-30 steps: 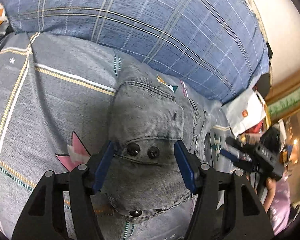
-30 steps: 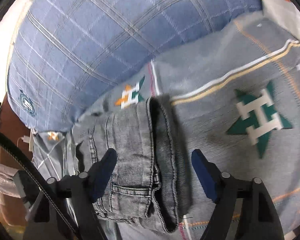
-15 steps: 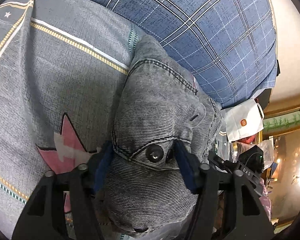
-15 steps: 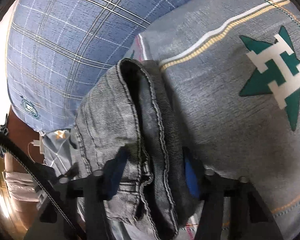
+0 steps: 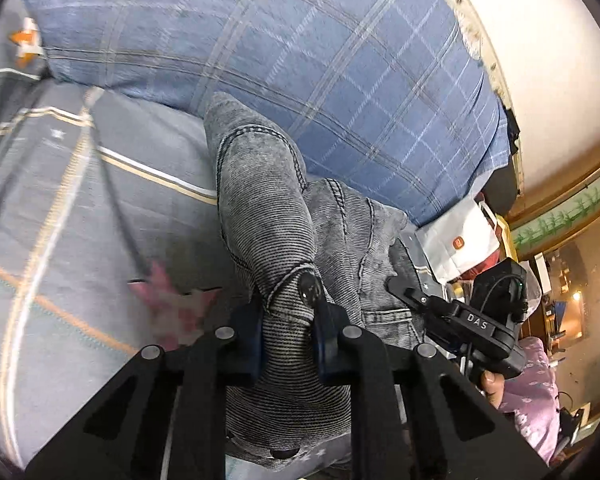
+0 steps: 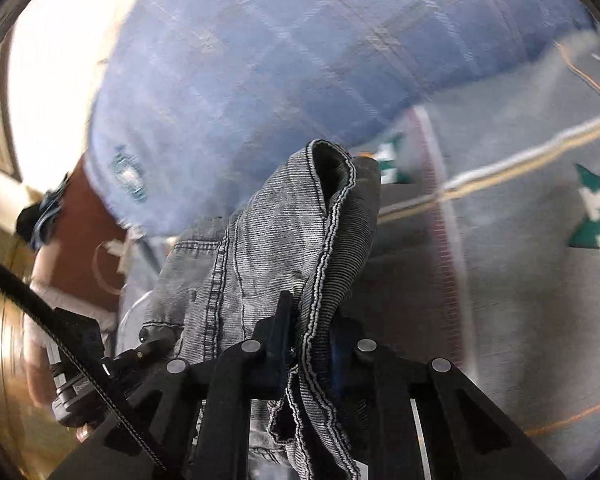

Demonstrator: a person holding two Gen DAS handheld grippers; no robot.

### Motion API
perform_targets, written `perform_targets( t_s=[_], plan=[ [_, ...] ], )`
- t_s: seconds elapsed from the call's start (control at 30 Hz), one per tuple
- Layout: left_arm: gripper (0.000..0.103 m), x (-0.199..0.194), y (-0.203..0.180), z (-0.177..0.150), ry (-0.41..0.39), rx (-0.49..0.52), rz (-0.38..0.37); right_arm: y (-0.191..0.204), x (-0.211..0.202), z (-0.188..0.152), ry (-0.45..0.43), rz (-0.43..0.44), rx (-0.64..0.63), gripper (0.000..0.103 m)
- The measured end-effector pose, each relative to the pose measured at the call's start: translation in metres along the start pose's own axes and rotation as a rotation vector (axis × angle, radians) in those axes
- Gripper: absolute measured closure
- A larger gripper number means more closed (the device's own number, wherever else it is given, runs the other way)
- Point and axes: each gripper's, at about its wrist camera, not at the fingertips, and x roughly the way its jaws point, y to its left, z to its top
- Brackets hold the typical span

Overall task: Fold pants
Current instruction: 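Lower the folded jeans onto the bed with both grippers and press flat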

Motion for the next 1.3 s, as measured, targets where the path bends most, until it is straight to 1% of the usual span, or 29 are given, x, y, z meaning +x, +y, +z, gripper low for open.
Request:
perform_targets(
  t_s=[0.07,0.1,0.13,0.2,0.23,0.27,0.3,0.37,0.4,0.43,0.47,0.5,0.6,0.63,0.67,0.7,0.73,0.77,0.83,0.87,0.93,0.97,1.0,1.07,1.13,1.23,1.3],
  plan=[
    [0.087,-0.003,0.017,-0.005,-0.01,-0.023,0.015,0.008,0.008,-0.004,0.011,0.009,-0.017,0.089],
    [0.086,0.002,0.023,-0.006,-0.004,-0.036,0.03,0.009,0.017,-0.007,0.025,0.001,-0.02,0.089],
    [0.085,0.013,0.037,-0.009,0.022,-0.07,0.06,0.008,0.028,-0.008,0.046,-0.019,-0.021,0.089],
    [0.082,0.035,0.055,-0.012,0.079,-0.104,0.121,0.0,0.048,-0.012,0.09,-0.07,-0.011,0.089],
    [0.074,0.049,0.066,-0.014,0.108,-0.125,0.168,-0.01,0.062,-0.016,0.119,-0.123,0.012,0.087],
    [0.063,0.06,0.079,-0.016,0.129,-0.166,0.197,-0.016,0.067,-0.019,0.133,-0.156,0.026,0.081],
    [0.061,0.063,0.082,-0.016,0.127,-0.182,0.194,-0.021,0.071,-0.02,0.143,-0.162,0.041,0.075],
    [0.059,0.062,0.081,-0.014,0.113,-0.182,0.196,-0.019,0.066,-0.019,0.139,-0.148,0.053,0.072],
    [0.059,0.06,0.077,-0.012,0.113,-0.17,0.203,-0.016,0.063,-0.018,0.137,-0.143,0.038,0.064],
    [0.059,0.059,0.075,-0.01,0.111,-0.165,0.202,-0.012,0.059,-0.016,0.127,-0.137,0.023,0.057],
    [0.059,0.056,0.073,-0.009,0.11,-0.165,0.197,-0.009,0.056,-0.017,0.118,-0.139,0.019,0.047],
    [0.059,0.052,0.073,-0.008,0.11,-0.173,0.195,-0.007,0.052,-0.017,0.112,-0.141,0.018,0.046],
    [0.058,0.032,0.07,-0.01,0.081,-0.174,0.199,-0.009,0.034,-0.024,0.093,-0.142,0.06,0.046],
    [0.056,0.021,0.068,-0.012,0.066,-0.164,0.182,-0.007,0.023,-0.03,0.069,-0.157,0.073,0.046],
    [0.051,0.012,0.067,-0.016,0.059,-0.163,0.166,-0.004,0.014,-0.035,0.042,-0.154,0.076,0.046],
    [0.048,0.005,0.066,-0.021,0.049,-0.163,0.149,-0.001,0.005,-0.041,0.013,-0.141,0.076,0.046],
    [0.043,-0.002,0.066,-0.028,0.034,-0.159,0.132,0.005,-0.008,-0.049,-0.02,-0.119,0.065,0.046],
    [0.042,-0.008,0.067,-0.038,0.019,-0.151,0.122,0.009,-0.016,-0.054,-0.04,-0.106,0.047,0.046],
    [0.042,-0.007,0.069,-0.05,0.019,-0.154,0.12,0.018,-0.025,-0.062,-0.062,-0.081,0.002,0.046],
    [0.042,-0.002,0.071,-0.053,0.029,-0.161,0.116,0.02,-0.022,-0.063,-0.051,-0.069,-0.005,0.047],
    [0.042,0.012,0.071,-0.057,0.071,-0.164,0.115,0.021,-0.011,-0.064,-0.001,-0.051,-0.009,0.053],
    [0.042,0.016,0.071,-0.057,0.078,-0.163,0.115,0.02,-0.002,-0.065,0.024,-0.053,0.001,0.062],
    [0.042,0.019,0.069,-0.058,0.074,-0.164,0.119,0.017,0.006,-0.067,0.062,-0.064,0.009,0.068],
    [0.042,0.021,0.066,-0.059,0.069,-0.157,0.124,0.013,0.018,-0.071,0.105,-0.101,0.013,0.069],
    [0.042,0.022,0.064,-0.06,0.073,-0.15,0.13,0.004,0.026,-0.074,0.125,-0.154,0.028,0.069],
    [0.042,0.027,0.063,-0.062,0.081,-0.136,0.151,-0.009,0.028,-0.074,0.136,-0.146,0.07,0.069],
    [0.042,0.029,0.061,-0.063,0.076,-0.123,0.163,-0.007,0.03,-0.074,0.134,-0.154,0.049,0.068]
  ],
)
